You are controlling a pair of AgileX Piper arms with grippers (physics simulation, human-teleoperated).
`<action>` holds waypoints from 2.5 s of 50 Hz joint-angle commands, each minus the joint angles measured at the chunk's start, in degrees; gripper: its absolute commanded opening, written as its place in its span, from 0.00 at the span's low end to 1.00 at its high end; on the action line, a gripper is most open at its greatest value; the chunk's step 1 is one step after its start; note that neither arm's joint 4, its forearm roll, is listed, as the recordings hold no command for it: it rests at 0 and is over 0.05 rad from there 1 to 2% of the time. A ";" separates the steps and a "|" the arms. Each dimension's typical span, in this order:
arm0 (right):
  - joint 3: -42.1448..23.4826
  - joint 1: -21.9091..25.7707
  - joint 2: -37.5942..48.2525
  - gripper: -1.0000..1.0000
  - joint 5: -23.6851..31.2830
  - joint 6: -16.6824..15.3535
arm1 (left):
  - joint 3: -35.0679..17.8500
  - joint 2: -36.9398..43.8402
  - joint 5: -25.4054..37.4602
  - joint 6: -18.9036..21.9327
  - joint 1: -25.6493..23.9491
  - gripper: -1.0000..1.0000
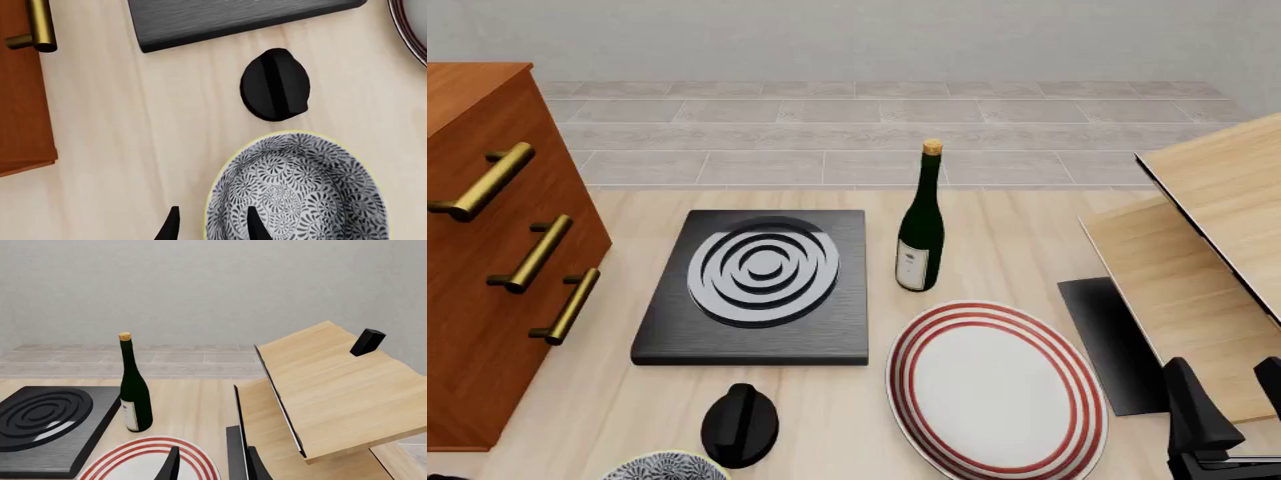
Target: Put the bowl on the top of the cabinet.
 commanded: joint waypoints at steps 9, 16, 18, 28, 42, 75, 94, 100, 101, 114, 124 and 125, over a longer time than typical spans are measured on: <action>-0.05 -0.12 0.23 1.00 -0.07 -0.03 | 5.18 1.73 -3.03 -4.41 -4.06 1.00; -0.02 -0.21 0.29 1.00 -0.11 0.04 | 5.10 1.34 -2.52 -2.25 -2.04 0.00; -0.02 -0.18 0.36 1.00 -0.17 -0.01 | 4.71 0.81 -1.91 -2.05 -2.12 0.00; 0.05 -0.20 0.34 1.00 -0.18 -0.06 | 4.70 0.66 -2.11 -1.09 -0.66 0.00; 0.11 -0.03 0.02 1.00 -0.01 -0.39 | -4.98 1.54 0.23 0.56 0.21 0.00; -0.19 -0.10 0.27 1.00 0.14 -0.34 | -32.55 10.78 -1.31 0.25 0.06 0.00; -0.09 -0.31 0.27 1.00 0.09 0.05 | -40.68 19.24 -8.21 -3.50 -2.41 0.00; -0.12 -0.42 0.15 1.00 0.19 0.23 | -41.08 23.56 -11.24 -6.29 -1.69 0.00; -0.12 -0.42 0.15 1.00 0.19 0.23 | -41.08 23.58 -11.25 -6.29 -1.69 0.00; -0.03 -0.73 0.03 1.00 0.21 0.63 | -41.78 30.02 -18.13 -10.76 -1.13 0.00; -0.20 -0.77 0.14 1.00 0.27 0.65 | -39.97 35.27 -23.83 -15.63 -0.28 0.00; -0.28 -0.79 0.15 1.00 0.32 0.65 | -39.80 35.49 -24.18 -16.22 -0.36 0.00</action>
